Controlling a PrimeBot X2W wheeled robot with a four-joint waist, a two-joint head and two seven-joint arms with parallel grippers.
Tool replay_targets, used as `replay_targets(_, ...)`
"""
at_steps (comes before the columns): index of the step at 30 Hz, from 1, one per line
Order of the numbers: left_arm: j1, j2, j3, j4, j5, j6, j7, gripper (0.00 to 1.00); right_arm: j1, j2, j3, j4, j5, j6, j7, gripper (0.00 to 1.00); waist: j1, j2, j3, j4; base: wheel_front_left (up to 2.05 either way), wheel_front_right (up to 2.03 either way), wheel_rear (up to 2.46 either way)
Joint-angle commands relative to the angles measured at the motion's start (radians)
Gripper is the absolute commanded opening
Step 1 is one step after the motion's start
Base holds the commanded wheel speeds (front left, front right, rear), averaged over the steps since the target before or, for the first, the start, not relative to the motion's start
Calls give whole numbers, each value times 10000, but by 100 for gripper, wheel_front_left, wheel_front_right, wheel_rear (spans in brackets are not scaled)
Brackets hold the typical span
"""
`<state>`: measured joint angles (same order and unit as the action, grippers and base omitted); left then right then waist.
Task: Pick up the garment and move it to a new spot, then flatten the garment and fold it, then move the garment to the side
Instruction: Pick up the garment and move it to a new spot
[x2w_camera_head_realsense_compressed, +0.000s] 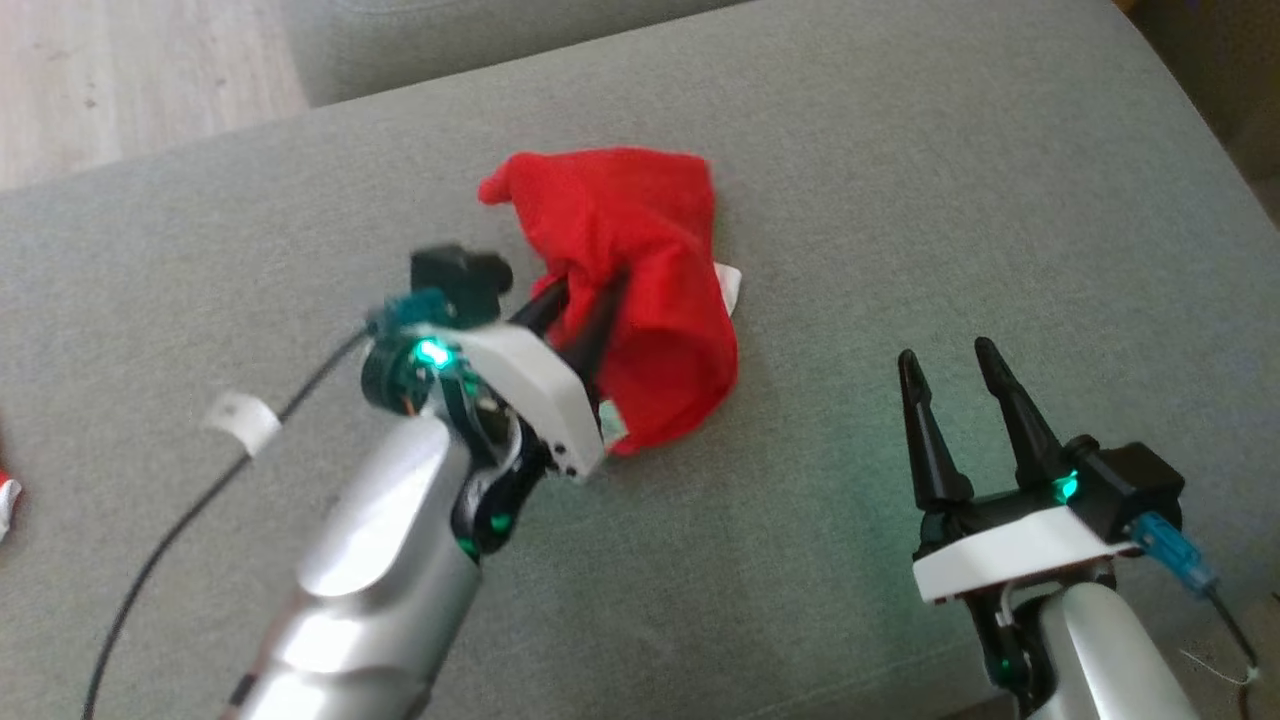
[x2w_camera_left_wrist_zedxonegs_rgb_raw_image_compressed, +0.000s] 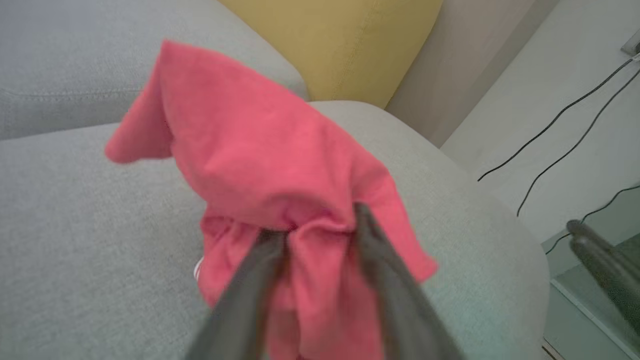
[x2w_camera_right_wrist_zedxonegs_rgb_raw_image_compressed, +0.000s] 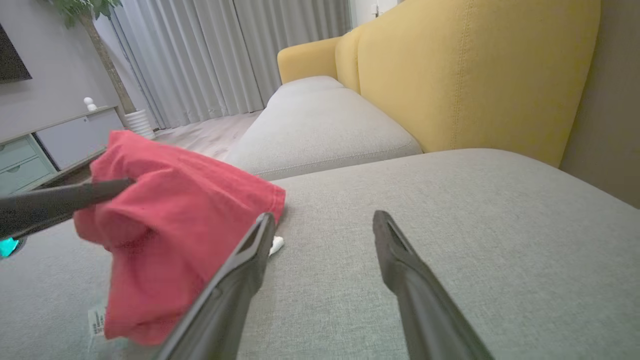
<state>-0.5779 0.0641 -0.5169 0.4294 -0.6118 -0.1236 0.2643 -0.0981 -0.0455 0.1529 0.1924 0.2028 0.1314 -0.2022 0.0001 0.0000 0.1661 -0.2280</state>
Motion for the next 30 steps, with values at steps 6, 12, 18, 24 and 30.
replay_targets(6, -74, 0, 183, 379, 158, -52, -2093, 100, -311, -47, -154, -270, -210, -7, 71, 100, -1, 0, -335, 530, 0, 0, 0)
replay_targets(12, 1263, 730, 843, -291, 288, 187, -4358, 100, -73, -47, -281, -340, -318, -7, 291, 100, -1, 0, -952, 1237, 0, 0, 0)
replay_targets(18, 2976, 1560, 1814, -1007, 652, 1119, -5156, 100, 248, -47, -381, -431, -314, -7, 550, 100, -1, 0, -1460, 1754, 0, 0, 0)
replay_targets(24, 4435, 2179, 2491, -1498, 1041, 1488, -5250, 100, 475, -47, -291, -534, -292, -7, 820, 100, -1, 0, -1678, 1824, 0, 0, 0)
replay_targets(30, 5318, 2174, 3241, -2200, 1510, 1713, -5258, 100, 645, -47, -339, -446, -116, -7, 987, 100, -1, 0, -1736, 1694, 0, 0, 0)
